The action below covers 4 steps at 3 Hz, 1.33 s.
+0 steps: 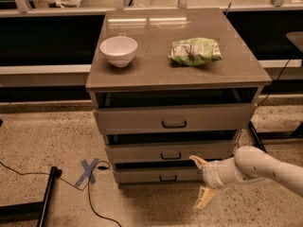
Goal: Open bottom drawer
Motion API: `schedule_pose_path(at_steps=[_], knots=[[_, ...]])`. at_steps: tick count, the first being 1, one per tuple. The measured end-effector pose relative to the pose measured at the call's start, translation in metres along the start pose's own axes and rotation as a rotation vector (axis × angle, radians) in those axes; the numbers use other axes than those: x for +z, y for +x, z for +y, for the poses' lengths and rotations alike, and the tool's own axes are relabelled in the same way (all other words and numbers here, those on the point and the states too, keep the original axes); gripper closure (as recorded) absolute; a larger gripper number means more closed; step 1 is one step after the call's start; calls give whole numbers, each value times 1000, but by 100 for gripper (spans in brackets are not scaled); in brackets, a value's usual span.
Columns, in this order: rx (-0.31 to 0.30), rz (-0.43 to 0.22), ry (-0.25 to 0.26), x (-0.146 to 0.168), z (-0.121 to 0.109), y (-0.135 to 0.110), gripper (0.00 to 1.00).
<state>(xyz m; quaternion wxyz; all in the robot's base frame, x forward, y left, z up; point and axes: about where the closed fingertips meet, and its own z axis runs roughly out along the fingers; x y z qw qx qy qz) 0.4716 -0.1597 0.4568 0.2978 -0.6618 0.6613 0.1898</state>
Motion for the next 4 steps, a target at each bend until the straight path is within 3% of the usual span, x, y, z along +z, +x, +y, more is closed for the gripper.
schedule_pose_path(at_steps=[1,2,3,4], knots=[[-70,133,68,36,-20,48,0],[-70,129,59,38,-21,49,0],[-69,109,15,48,-22,54,0],[-56,126,-33,71,-31,80,0]])
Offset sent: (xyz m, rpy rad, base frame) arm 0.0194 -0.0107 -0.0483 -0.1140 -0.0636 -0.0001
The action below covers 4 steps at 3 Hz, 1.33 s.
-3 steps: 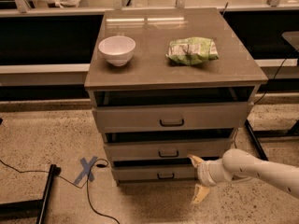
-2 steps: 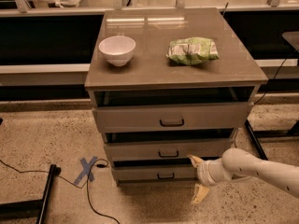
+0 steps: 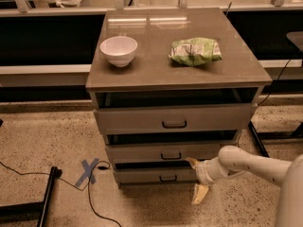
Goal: Open bottom drawer
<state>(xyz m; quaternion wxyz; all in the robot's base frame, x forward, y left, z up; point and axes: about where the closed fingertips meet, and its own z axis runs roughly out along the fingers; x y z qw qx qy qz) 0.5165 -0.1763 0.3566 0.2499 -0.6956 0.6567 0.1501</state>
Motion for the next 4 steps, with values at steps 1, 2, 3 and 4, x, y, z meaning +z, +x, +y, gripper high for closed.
schedule_pose_path(at_steps=[1,2,3,4], knots=[[14,19,-29,19,-5,23,0],[66,2,-47,65,-1,90,0],[66,2,-47,65,-1,90,0],[72,29,17,65,-5,96,0]])
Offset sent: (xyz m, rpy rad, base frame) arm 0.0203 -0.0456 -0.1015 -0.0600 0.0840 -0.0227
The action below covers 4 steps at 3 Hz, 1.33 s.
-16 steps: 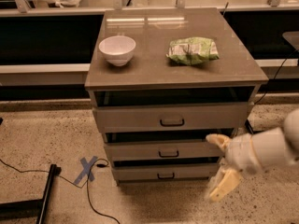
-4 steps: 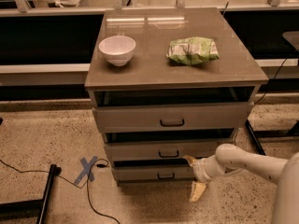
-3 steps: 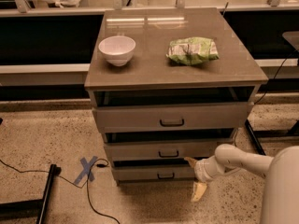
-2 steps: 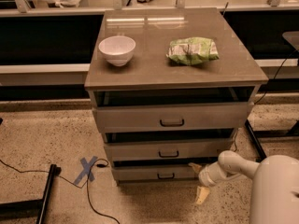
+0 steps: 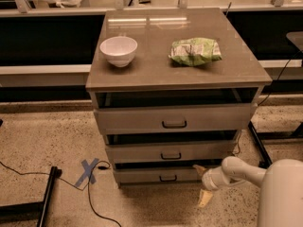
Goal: Open bottom drawer
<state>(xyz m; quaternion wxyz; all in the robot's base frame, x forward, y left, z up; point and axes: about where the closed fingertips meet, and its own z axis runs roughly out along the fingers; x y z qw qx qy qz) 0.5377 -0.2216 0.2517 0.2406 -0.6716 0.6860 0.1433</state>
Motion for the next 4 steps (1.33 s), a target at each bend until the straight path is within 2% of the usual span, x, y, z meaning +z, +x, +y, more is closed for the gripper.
schedule_pose_path(at_steps=[1,2,3,4], knots=[[13,47,109,2,-12,19,0],[42,71,156,9,-21,41,0],[63,68,162,22,-35,60,0],[70,42,138,37,-51,69,0]])
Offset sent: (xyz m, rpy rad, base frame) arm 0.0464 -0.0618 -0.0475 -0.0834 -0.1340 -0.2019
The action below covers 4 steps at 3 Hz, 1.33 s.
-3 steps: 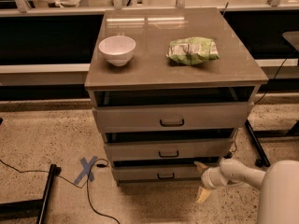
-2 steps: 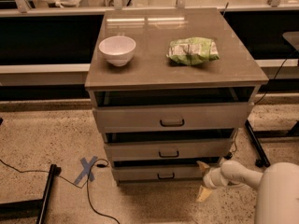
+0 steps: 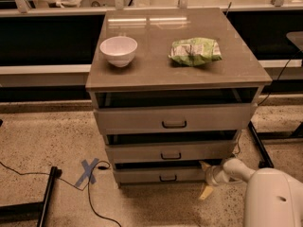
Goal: Open bottom drawer
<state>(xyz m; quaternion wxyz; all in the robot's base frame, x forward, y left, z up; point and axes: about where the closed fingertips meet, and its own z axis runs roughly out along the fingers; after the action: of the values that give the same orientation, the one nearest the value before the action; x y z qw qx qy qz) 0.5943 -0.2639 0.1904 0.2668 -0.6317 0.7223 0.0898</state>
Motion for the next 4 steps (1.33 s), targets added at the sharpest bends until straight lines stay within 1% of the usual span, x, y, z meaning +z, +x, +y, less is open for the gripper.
schedule_pose_path(at_steps=[1,2,3,4], knots=[[-11,-13,-16,11,-11,-3,15],[-18,-12,-34,17,-14,-6,25],[-4,2,-70,19,2,-3,28],[11,7,-103,14,22,0,28]])
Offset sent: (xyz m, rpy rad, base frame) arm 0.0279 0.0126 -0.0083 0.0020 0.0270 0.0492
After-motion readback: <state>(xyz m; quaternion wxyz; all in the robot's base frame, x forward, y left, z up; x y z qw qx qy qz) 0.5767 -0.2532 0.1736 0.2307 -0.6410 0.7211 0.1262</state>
